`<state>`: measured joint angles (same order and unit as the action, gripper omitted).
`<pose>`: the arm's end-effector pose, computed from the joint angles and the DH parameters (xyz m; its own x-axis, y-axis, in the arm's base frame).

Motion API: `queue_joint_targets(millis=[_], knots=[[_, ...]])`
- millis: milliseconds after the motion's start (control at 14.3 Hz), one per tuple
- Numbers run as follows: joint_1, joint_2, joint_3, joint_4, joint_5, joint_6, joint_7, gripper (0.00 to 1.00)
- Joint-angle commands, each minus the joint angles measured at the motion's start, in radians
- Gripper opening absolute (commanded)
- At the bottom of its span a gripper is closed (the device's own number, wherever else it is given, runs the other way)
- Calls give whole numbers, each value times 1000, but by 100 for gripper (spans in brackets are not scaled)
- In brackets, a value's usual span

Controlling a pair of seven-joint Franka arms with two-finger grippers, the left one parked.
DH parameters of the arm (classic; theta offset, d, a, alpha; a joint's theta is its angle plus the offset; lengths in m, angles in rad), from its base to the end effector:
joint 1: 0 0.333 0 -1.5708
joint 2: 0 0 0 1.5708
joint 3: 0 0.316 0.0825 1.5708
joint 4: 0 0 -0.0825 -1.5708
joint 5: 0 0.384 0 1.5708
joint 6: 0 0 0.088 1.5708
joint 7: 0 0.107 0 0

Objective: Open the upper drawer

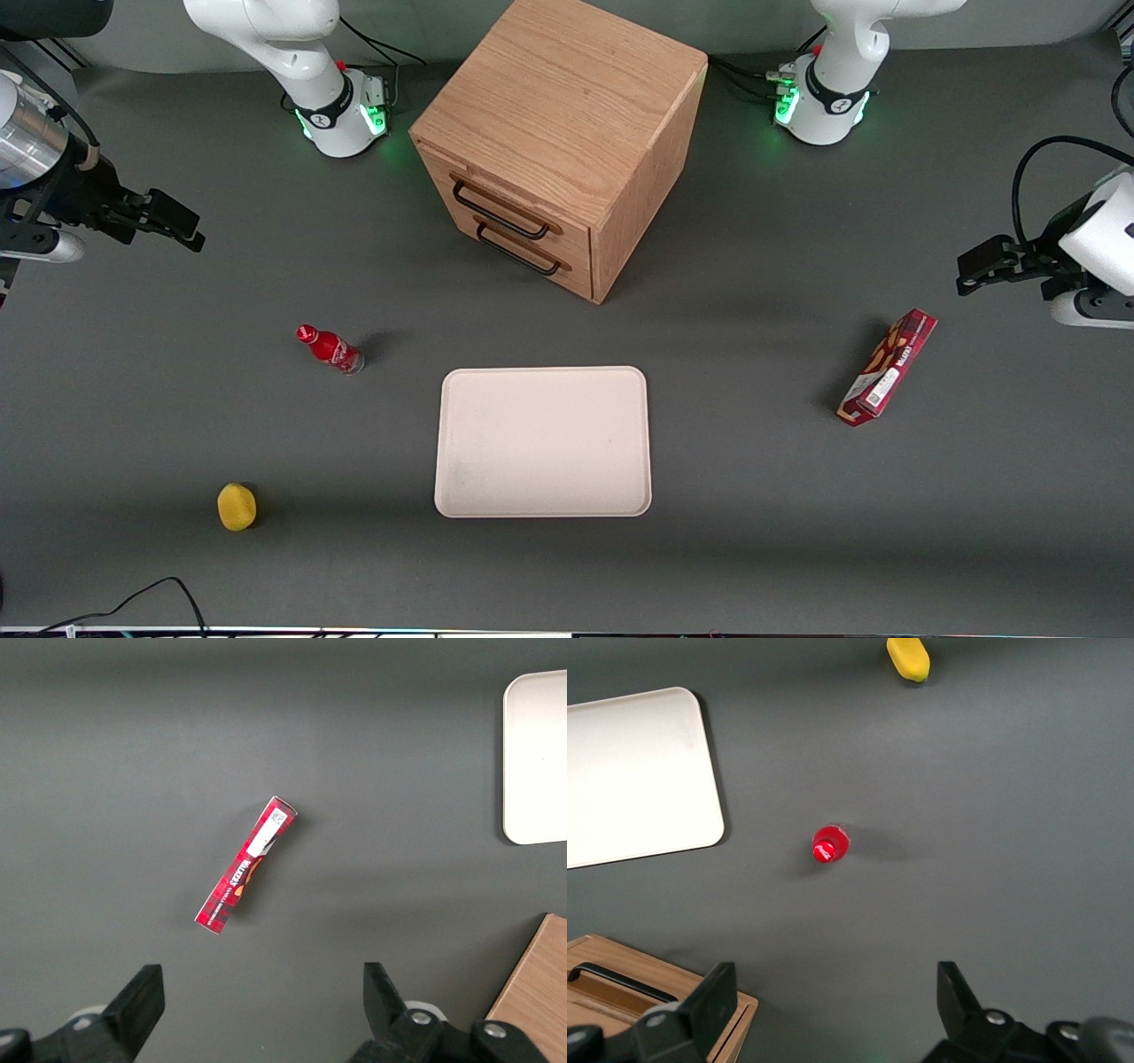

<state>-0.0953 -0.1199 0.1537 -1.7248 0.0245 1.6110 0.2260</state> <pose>0.5185 0.0375 0.6187 0.9857 -0.1688 0.0032 -0.1687 -0.9856 -0.0071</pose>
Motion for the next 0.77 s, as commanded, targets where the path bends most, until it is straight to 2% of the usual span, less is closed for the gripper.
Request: queue_joint_targets(millis=[0,350,561,701], knots=[[2,13,-3,27,-8,-19,-31,100],[3,32,-31,57,-3,-51,-16,100],[6,34,-63,97,-1,-54,-114,100],[11,34,-59,116,3,-130,-235,100]])
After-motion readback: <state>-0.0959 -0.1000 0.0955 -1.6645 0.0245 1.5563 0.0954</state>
